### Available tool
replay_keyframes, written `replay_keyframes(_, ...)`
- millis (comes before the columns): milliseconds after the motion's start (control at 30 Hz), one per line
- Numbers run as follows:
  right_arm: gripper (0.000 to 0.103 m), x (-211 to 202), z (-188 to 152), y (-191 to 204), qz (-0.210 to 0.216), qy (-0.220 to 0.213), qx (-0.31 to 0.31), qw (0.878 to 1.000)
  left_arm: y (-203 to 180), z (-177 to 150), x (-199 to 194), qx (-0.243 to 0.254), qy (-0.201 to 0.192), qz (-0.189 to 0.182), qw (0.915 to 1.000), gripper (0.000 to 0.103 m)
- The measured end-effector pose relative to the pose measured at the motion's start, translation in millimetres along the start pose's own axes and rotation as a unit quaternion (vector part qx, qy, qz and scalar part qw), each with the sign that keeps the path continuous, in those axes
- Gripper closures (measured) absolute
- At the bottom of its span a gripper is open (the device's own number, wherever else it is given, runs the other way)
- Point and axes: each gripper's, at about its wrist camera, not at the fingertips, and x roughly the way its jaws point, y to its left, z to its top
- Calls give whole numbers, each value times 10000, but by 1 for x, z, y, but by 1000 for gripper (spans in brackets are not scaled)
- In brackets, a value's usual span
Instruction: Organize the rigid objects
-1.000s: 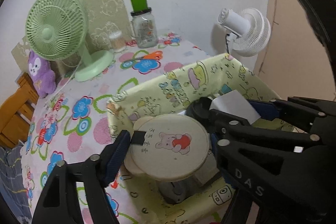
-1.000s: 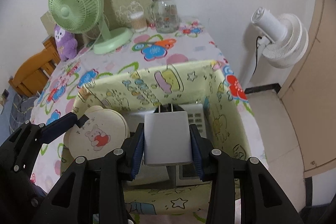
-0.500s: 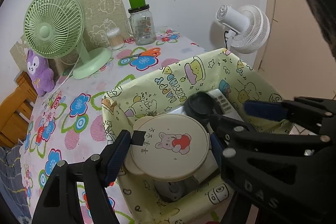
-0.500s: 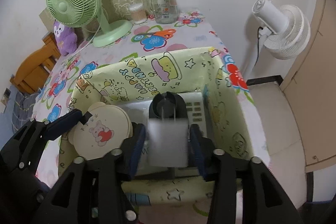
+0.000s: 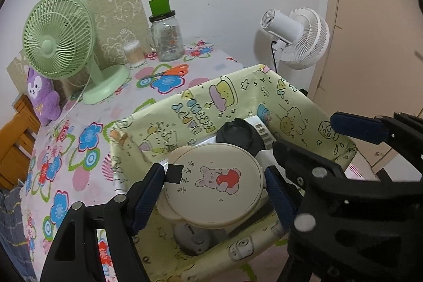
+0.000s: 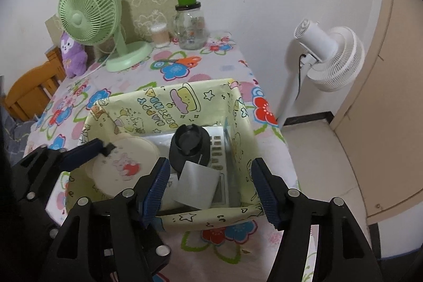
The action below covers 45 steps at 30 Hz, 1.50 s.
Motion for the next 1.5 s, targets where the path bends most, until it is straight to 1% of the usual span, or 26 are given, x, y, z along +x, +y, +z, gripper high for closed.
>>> replay_keyframes(67, 36, 0, 0, -1, 30, -22, -4, 10000, 2, 1, 4, -65, 50, -43, 10000, 24)
replay_keyframes(167, 36, 1, 2, 1, -1, -72, -38, 10000, 6, 3, 11, -136, 123, 45, 9998, 24)
replay_keyframes(233, 36, -1, 2, 2, -157, -173, -73, 9997, 8, 3, 15, -138, 159, 118, 9997, 24)
replay_keyframes(300, 36, 0, 3, 2, -277, -239, -128, 9992, 11, 4, 19, -207, 196, 36, 9996, 24)
replay_keyframes(467, 36, 9, 4, 1, -373, -141, -98, 9992, 13, 4, 22, -220, 203, -124, 9995, 23)
replay_keyframes(600, 35, 14, 4, 1, -435, -113, -97, 9989, 12, 4, 21, -185, 191, -169, 9995, 18)
replay_keyframes(800, 35, 16, 4, 1, -440, -80, -45, 9990, 13, 4, 20, -204, 237, -262, 9992, 15)
replay_keyframes(867, 35, 15, 4, 1, -446, -67, -11, 9990, 13, 4, 17, -194, 240, -288, 9991, 14)
replay_keyframes(967, 35, 11, 3, 1, -463, -73, 40, 9989, 14, 2, 7, -169, 179, -261, 9994, 7)
replay_keyframes(1267, 35, -12, -4, 16, -368, -198, 22, 9991, 20, -8, -23, -173, -22, -96, 9998, 6)
replay_keyframes(1500, 31, -33, -11, 32, -258, -349, -8, 9991, 31, -21, -50, -247, -191, 114, 9994, 4)
